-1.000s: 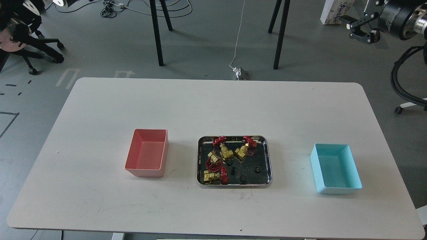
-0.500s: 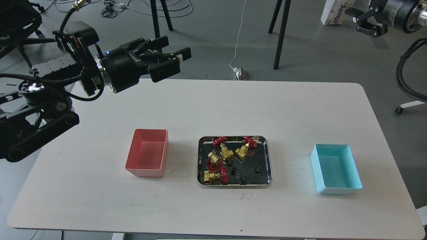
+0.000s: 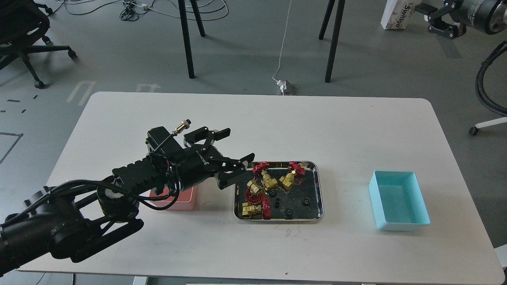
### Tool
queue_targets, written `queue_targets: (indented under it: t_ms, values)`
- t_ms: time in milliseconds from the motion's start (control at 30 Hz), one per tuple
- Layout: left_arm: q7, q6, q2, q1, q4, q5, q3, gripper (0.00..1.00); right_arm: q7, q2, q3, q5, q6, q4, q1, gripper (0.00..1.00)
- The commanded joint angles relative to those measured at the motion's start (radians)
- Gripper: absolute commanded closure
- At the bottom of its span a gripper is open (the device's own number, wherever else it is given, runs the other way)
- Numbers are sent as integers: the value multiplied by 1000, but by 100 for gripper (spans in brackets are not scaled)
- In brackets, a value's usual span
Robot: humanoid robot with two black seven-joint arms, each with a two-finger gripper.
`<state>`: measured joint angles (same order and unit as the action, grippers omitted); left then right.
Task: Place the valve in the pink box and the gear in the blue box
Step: 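Reach the left gripper over the tray toward a red-handled brass valve, then grasp the red-handled valve with the left gripper and lift it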
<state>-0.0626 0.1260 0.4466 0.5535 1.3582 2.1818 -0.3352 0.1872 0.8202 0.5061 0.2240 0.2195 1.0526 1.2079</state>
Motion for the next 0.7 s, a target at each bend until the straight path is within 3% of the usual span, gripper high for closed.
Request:
queue_targets:
  t_ms: [0, 300, 600, 667]
  values:
    - [3, -3, -71, -23, -73, 0, 10, 6, 0, 2, -1, 1, 0, -2, -1, 2]
    - [10, -3, -235, -72, -240, 0, 12, 6, 0, -3, -3, 9, 0, -3, -2, 2]
    - [4, 0, -310, -69, -355, 0, 10, 7, -17, -9, -1, 29, -2, -13, -2, 2]
    - [4, 0, -315, -70, -369, 0, 10, 10, -18, -7, -1, 29, -2, -13, -2, 2]
